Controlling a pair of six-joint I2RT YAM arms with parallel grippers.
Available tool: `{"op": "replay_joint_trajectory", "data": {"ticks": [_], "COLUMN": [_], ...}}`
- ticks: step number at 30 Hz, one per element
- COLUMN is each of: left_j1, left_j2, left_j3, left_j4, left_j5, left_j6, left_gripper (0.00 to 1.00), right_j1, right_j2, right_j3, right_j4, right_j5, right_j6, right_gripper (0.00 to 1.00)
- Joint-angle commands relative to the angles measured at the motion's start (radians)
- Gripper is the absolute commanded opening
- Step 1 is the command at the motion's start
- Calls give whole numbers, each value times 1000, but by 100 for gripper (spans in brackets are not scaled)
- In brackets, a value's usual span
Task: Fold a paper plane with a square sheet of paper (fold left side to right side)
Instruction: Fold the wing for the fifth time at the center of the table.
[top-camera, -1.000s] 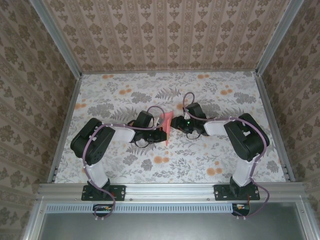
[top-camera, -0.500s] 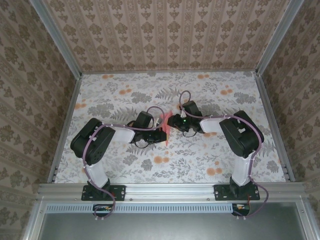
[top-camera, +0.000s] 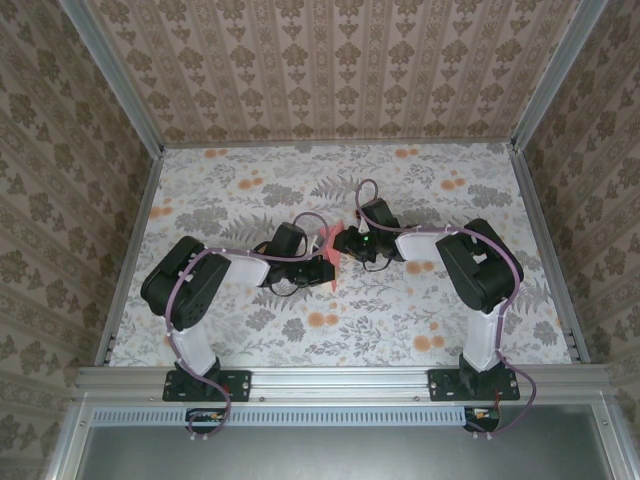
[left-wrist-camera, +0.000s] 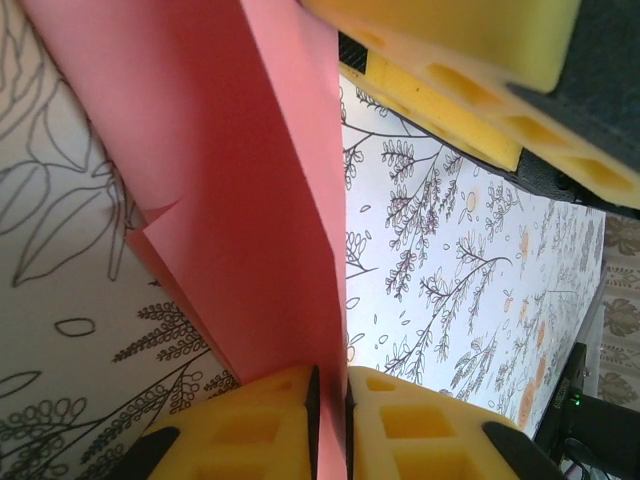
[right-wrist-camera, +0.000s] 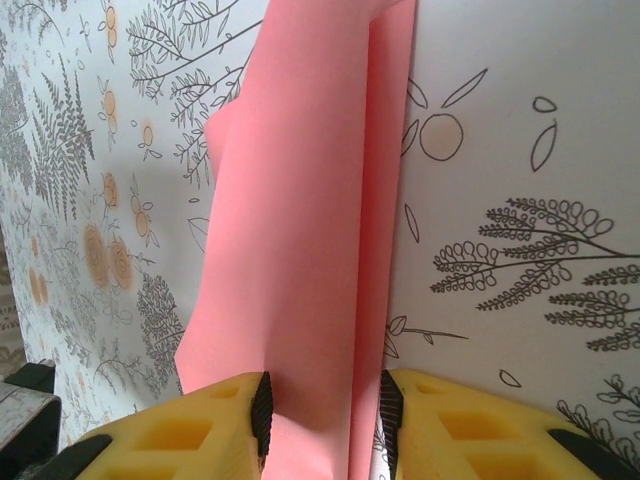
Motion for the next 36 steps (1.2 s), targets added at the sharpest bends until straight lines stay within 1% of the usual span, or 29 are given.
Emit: {"op": "replay_joint_trajectory", "data": {"ticks": [1,3,9,16,18,19,24,33,36], "left_j1": [11,13,30,93,114,121,129,131,135], "left_j2": [-20,-33,-94,-142,-128,-114,-39,57,68], "left_j3": [-12,-13,-19,-12,3,13,69,133,143], "left_j4": [14,9,-27,-76,-79,-74,-41,5,8], "left_j5": [14,14,14,14,14,50,80,78,74], "left_j6": [-12,-12,-2,-5,-16,-20,-39,-63,-60], "left_gripper": [19,22,36,49,49,49,50,49,47], "right_j1": [11,12,10,10,10,10,9,9,9], "right_j2": [48,53,57,58,57,58,56,57,58], "right_j3": [5,5,5,5,6,6,5,11,11], "right_j4": [-90,-92,-91,-87,-88,-88,-96,-105,-106], "right_j5": [41,41,42,39,38,38,38,36,36], "right_j6": [14,14,16,18,17,17,14,13,13], "right_gripper": [36,37,36,36,36,36,36,36,36]}}
